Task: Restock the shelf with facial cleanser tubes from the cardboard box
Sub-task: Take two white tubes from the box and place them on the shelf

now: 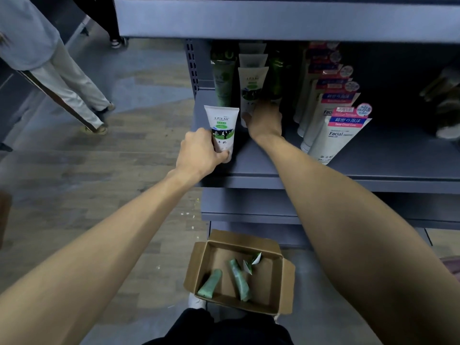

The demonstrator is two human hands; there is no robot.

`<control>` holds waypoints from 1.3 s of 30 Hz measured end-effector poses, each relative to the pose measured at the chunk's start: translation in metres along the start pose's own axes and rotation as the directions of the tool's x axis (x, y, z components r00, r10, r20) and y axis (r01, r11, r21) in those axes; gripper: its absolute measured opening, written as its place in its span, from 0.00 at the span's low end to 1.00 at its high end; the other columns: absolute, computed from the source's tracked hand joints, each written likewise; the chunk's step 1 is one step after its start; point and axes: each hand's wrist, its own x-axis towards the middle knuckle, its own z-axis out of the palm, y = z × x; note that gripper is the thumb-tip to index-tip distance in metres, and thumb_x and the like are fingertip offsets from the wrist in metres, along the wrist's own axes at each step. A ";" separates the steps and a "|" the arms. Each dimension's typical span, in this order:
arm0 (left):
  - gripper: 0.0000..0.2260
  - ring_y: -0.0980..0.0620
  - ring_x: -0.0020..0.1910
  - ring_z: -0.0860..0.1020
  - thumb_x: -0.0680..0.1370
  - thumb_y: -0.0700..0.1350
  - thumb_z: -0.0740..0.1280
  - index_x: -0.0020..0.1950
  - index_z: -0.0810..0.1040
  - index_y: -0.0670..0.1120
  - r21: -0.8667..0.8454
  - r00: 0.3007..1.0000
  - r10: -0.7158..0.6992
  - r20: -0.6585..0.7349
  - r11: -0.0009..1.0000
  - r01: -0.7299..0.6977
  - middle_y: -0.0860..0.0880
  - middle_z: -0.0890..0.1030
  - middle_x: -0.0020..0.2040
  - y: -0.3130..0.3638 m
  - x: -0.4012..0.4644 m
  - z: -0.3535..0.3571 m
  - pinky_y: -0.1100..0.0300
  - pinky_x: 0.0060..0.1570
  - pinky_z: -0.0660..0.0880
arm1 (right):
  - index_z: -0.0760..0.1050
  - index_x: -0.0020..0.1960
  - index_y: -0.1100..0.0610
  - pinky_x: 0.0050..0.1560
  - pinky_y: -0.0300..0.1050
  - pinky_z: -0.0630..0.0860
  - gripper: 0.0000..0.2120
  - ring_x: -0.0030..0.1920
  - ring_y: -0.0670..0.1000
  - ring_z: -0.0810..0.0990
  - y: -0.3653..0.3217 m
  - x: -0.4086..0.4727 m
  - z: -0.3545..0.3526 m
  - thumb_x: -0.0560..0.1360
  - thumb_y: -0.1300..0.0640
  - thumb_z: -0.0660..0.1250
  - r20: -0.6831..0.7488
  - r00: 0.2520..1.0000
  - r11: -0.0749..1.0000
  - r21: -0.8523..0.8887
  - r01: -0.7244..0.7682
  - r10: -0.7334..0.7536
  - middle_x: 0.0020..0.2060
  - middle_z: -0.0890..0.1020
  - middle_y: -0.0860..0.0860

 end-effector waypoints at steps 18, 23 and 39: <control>0.14 0.44 0.45 0.80 0.69 0.53 0.74 0.45 0.80 0.44 -0.033 1.000 -0.006 -0.016 0.999 0.006 0.46 0.83 0.41 -0.005 0.008 0.005 0.61 0.38 0.67 | 0.71 0.67 0.61 0.51 0.45 0.72 0.20 0.60 0.59 0.76 -0.001 0.009 0.007 0.81 0.49 0.60 -0.019 0.999 0.996 -0.088 0.029 -0.031 0.62 0.76 0.59; 0.14 0.42 0.46 0.80 0.69 0.52 0.74 0.45 0.80 0.43 -0.040 1.000 -0.012 -0.007 0.999 0.012 0.43 0.83 0.42 -0.003 0.008 0.005 0.60 0.38 0.68 | 0.72 0.64 0.61 0.53 0.46 0.75 0.23 0.60 0.59 0.78 0.004 -0.004 -0.006 0.76 0.48 0.68 0.120 0.992 0.999 -0.001 -0.042 0.042 0.60 0.78 0.58; 0.14 0.38 0.48 0.80 0.70 0.49 0.75 0.47 0.78 0.40 -0.099 0.996 -0.080 0.045 0.991 0.084 0.42 0.78 0.43 0.021 0.027 0.011 0.57 0.37 0.70 | 0.72 0.62 0.62 0.51 0.49 0.76 0.17 0.57 0.63 0.78 0.021 -0.056 -0.060 0.76 0.55 0.67 0.079 0.997 0.998 -0.049 0.025 -0.021 0.57 0.78 0.61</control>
